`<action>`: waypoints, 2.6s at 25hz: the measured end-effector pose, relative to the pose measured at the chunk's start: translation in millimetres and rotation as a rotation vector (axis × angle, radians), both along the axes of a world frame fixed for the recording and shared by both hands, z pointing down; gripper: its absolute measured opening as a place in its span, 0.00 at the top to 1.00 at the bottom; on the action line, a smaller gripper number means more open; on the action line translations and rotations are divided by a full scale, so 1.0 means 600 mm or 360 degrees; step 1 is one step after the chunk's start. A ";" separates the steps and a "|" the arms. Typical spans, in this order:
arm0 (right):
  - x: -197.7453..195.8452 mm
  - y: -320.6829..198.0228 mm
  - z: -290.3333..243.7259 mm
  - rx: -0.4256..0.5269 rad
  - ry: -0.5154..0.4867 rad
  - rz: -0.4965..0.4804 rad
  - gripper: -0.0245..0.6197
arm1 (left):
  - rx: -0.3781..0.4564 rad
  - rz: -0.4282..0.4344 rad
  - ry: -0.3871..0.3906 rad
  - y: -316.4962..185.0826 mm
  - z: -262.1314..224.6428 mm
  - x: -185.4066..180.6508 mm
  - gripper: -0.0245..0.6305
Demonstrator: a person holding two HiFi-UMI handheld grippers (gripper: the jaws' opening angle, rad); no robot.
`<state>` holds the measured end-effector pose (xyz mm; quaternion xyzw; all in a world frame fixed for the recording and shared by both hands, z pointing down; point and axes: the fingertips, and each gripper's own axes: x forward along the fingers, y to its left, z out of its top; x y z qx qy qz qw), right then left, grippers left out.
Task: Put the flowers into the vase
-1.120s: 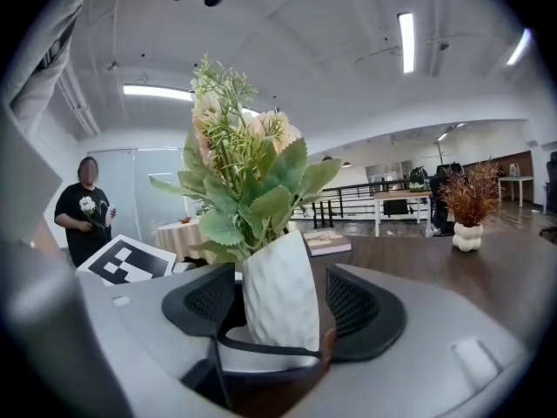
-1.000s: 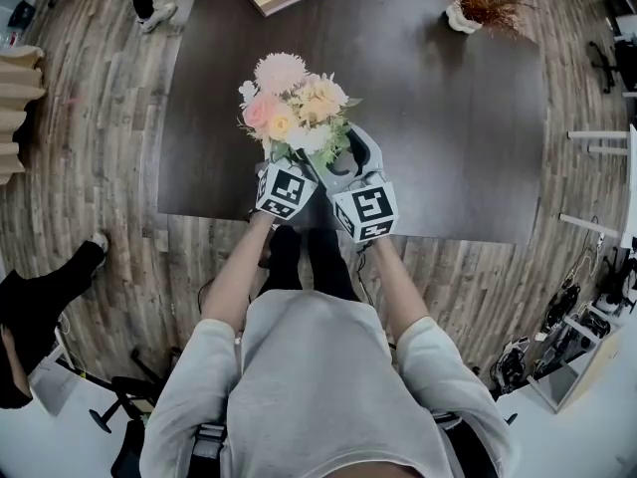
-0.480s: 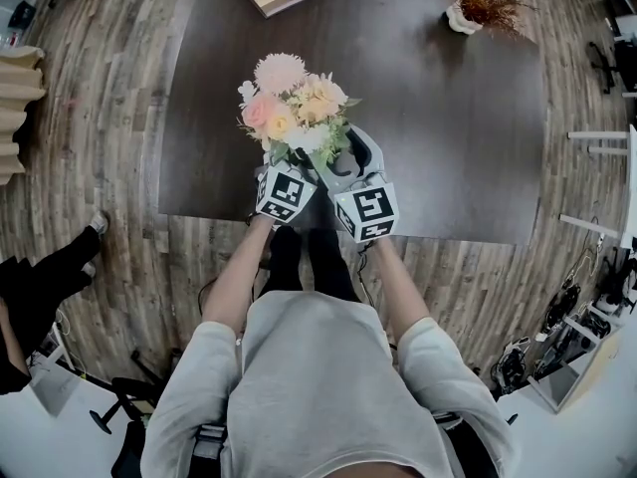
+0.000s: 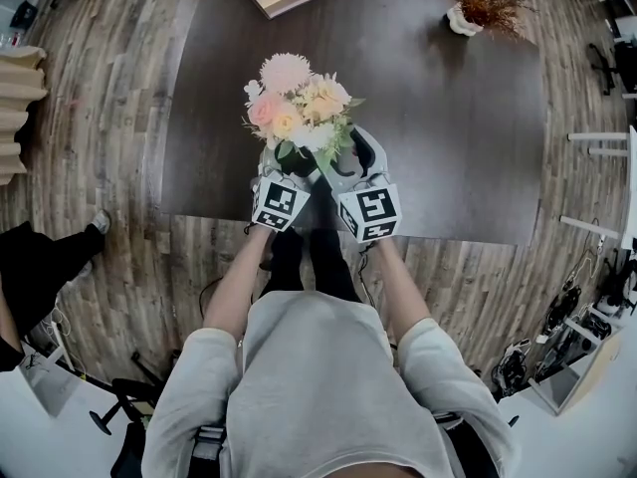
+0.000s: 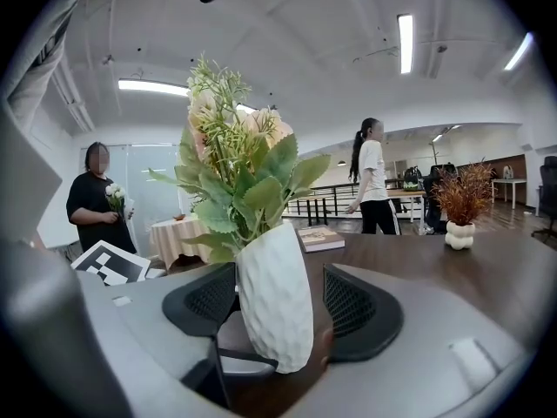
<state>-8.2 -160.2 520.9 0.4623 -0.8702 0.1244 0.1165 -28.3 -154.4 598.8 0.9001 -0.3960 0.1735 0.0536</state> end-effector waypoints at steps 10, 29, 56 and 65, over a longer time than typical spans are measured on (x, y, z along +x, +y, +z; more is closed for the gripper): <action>0.021 0.039 -0.005 0.0021 -0.0006 0.0180 0.67 | 0.0049 -0.0101 0.0108 0.055 -0.033 -0.044 0.78; 0.057 0.169 -0.075 0.0071 -0.0100 0.0390 0.97 | 0.0110 -0.0001 0.0168 0.167 -0.153 -0.049 0.95; 0.138 0.530 -0.117 0.0166 -0.0116 0.0189 0.97 | 0.0154 -0.0171 0.0131 0.508 -0.209 0.032 0.95; 0.144 0.531 -0.118 0.0168 -0.0128 0.0178 0.97 | 0.0193 -0.0187 0.0135 0.501 -0.223 0.041 0.95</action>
